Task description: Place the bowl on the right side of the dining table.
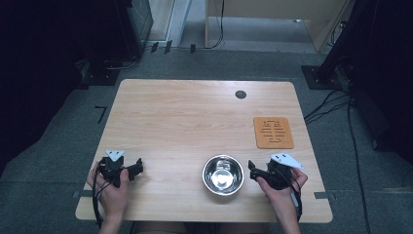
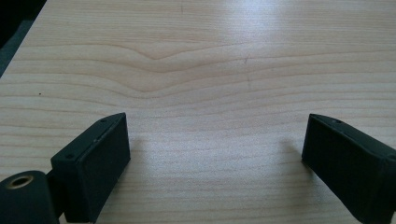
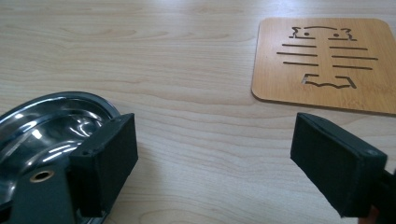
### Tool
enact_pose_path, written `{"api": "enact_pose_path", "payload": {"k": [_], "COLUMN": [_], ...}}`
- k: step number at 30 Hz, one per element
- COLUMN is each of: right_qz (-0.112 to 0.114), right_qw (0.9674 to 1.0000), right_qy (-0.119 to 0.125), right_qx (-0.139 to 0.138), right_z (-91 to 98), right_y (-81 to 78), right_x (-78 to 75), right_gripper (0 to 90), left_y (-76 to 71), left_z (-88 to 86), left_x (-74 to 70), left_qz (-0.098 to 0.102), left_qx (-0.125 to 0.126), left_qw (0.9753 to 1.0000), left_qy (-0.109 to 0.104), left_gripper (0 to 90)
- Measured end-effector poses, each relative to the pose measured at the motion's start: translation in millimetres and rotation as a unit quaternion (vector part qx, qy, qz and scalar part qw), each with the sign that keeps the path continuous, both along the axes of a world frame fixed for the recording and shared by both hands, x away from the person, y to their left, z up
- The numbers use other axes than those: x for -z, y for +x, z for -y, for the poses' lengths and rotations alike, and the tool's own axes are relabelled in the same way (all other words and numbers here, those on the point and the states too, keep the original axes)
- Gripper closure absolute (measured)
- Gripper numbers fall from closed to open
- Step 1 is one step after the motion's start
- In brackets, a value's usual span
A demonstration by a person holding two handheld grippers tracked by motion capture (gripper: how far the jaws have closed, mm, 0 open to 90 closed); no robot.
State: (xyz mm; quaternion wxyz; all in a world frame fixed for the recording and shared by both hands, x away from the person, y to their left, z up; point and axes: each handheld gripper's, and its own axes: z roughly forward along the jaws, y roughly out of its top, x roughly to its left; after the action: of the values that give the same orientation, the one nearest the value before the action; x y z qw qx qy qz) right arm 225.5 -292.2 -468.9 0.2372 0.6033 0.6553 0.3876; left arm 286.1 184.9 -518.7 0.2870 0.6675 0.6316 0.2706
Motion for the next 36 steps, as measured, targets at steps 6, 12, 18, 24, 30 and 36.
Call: {"api": "enact_pose_path", "payload": {"k": [6,12,18,24,30,36], "right_qz": [-0.003,-0.013,-0.020,-0.034,-0.048,-0.055], "right_qw": [0.9999,0.9988,0.9964,0.9956,0.9939,0.9951], "right_qy": [0.008,0.026,0.041,0.042,0.056,0.036], "right_qx": [-0.013,-0.040,-0.072,-0.077,-0.082,-0.073], "right_z": [-5.1,-11.0,-16.6,-21.4,-24.1,-30.0], "right_y": [-0.9,-0.4,-0.6,1.0,1.9,2.3], "right_x": [-0.1,2.3,4.9,11.2,15.2,18.3], "right_gripper": [17.0,25.6,35.5,37.9,32.6,41.2], "left_y": [0.0,0.0,0.0,0.0,0.0,0.0], "left_z": [0.0,0.0,0.0,0.0,0.0,0.0], "left_x": [0.0,0.0,0.0,0.0,0.0,0.0], "left_qz": [0.000,0.000,0.000,0.000,0.000,0.000], "left_qx": [0.000,0.000,0.000,0.000,0.000,0.000], "left_qw": [1.0000,1.0000,1.0000,1.0000,1.0000,1.0000], "left_qy": [0.000,0.000,0.000,0.000,0.000,0.000], "left_gripper": [7.4,7.4,7.4,7.4,7.4,7.4]}}
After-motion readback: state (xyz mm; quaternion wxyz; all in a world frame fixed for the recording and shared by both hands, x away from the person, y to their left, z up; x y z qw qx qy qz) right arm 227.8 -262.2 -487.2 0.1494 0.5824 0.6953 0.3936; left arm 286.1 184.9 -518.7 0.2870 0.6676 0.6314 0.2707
